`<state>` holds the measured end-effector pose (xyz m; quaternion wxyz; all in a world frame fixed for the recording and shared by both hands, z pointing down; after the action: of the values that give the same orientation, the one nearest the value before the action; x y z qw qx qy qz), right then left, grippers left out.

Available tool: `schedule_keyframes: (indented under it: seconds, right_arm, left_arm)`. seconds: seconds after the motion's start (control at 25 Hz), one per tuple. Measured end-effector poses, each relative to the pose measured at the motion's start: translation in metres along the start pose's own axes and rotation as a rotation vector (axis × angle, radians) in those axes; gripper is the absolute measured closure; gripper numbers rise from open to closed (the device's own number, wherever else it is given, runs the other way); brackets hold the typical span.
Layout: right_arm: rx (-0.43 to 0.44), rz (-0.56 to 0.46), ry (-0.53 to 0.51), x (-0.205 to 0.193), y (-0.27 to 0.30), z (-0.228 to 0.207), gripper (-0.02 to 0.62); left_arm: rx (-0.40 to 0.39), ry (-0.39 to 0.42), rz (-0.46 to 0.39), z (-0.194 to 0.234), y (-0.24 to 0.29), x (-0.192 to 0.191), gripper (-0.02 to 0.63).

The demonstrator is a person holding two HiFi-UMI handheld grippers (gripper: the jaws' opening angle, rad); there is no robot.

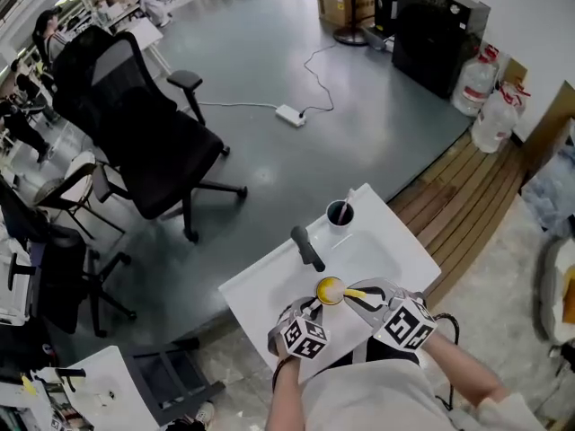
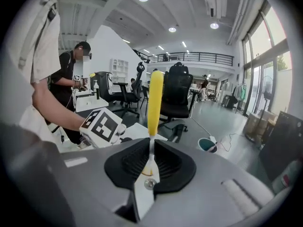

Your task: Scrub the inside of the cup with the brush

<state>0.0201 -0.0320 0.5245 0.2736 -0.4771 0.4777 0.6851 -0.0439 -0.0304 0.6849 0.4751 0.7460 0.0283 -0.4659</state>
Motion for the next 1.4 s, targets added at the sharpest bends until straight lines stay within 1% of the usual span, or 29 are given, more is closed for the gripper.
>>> schedule_keyframes:
  seconds: [0.16,0.28,0.36,0.48,0.6,0.72,0.84,0.92,1.08,1.16,1.28,1.4]
  right_arm:
    - [0.05,0.054,0.013,-0.014,-0.001,0.017,0.561]
    - [0.074,0.03,0.03,-0.007,0.001,0.025,0.56]
    - [0.071,0.006,0.01,0.0,0.004,0.025,0.561]
    - [0.059,-0.015,-0.049,0.007,0.014,0.025,0.561]
    - [0.052,-0.012,-0.098,0.007,0.023,0.024,0.561]
    - [0.046,0.013,-0.116,0.0,0.025,0.02,0.561]
    - [0.054,0.036,-0.08,-0.004,0.021,0.017,0.561]
    - [0.072,0.038,-0.034,-0.006,0.019,0.019,0.561]
    - [0.108,0.006,0.072,0.0,0.016,0.02,0.563]
    - [0.111,-0.007,0.108,0.004,0.015,0.019,0.563]
    - [0.102,-0.018,0.111,0.008,0.015,0.019,0.562]
    - [0.081,-0.022,0.076,0.007,0.021,0.018,0.563]
  left_arm:
    - [0.03,0.006,0.018,0.014,-0.006,-0.008,0.545]
    - [0.034,0.011,0.023,0.015,-0.01,-0.01,0.545]
    - [0.034,0.01,0.021,0.013,-0.01,-0.01,0.545]
    - [0.026,0.013,0.011,0.008,-0.01,-0.008,0.545]
    - [0.023,0.015,0.011,0.006,-0.01,-0.011,0.543]
    - [0.028,0.012,0.021,0.008,-0.011,-0.015,0.543]
    - [0.035,-0.008,0.02,0.013,-0.013,-0.02,0.543]
    - [0.039,-0.002,0.035,0.016,-0.012,-0.024,0.543]
    - [0.028,0.016,0.062,0.015,-0.011,-0.032,0.543]
    - [0.021,0.019,0.064,0.011,-0.01,-0.033,0.543]
    - [0.007,0.019,0.06,0.004,-0.008,-0.033,0.543]
    - [-0.012,0.015,0.043,-0.001,-0.006,-0.026,0.543]
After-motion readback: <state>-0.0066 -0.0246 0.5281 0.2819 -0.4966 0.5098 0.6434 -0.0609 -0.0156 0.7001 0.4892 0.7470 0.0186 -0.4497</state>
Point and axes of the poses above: the fingertips, and each gripper's own axes: y forward along the fingers, z to its left, x out of its top, the point moved 1 cm from there along -y, backward along the fingers, and after that the axes turned 10 degrees about -z, right-handed, at the moved point
